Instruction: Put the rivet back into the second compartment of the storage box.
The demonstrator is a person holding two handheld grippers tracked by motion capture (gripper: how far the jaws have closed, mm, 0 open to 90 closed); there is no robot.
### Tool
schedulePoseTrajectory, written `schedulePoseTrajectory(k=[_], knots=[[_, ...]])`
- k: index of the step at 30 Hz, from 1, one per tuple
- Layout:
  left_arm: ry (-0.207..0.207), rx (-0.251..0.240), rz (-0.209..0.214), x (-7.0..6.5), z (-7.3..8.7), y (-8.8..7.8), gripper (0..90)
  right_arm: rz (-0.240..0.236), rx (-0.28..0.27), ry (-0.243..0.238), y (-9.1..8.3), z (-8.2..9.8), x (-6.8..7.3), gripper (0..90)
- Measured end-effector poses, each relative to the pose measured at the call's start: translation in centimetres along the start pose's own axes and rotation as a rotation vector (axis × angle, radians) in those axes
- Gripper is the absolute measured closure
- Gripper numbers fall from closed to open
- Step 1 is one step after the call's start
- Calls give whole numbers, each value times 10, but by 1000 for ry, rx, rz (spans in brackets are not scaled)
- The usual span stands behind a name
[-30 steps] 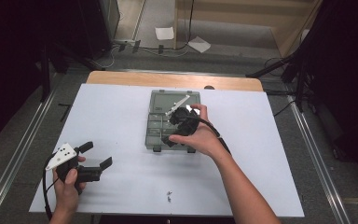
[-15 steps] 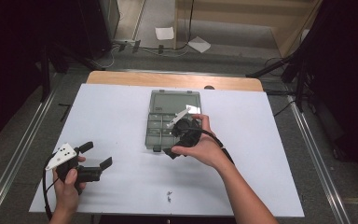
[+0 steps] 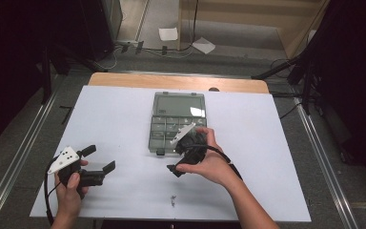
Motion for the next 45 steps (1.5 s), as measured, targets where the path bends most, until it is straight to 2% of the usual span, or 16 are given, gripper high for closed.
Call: schedulePoseTrajectory(k=[11,14,17,27,32,45], knots=[[-2,-1,-2,-1,0,0,0,-7,5,-13,-5,13,18,73],[-1,-1,-1,-1,0,0,0,-19,5,-34,-7,16,23,145],[-1,-1,-2,-1,0,0,0,-36,20,-40,-8,19,30,169],[10,2,0,-2,0,0,0,-98,44,-72,-4,28,48,337],[9,3,0,-2,0,0,0,-122,69,-73,-2,33,54,446],[4,-2,-2,-2,0,0,0,-176,112,-107,7,42,66,627]])
Point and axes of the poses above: each handheld gripper's, and its own axes: y roughly forward along the jaws, z roughly out of its underside, x roughly to its left, the point moved 5 cm from there along y, roughly forward along the jaws, and after that the axes turned 4 degrees about x, right-handed, at the moved point
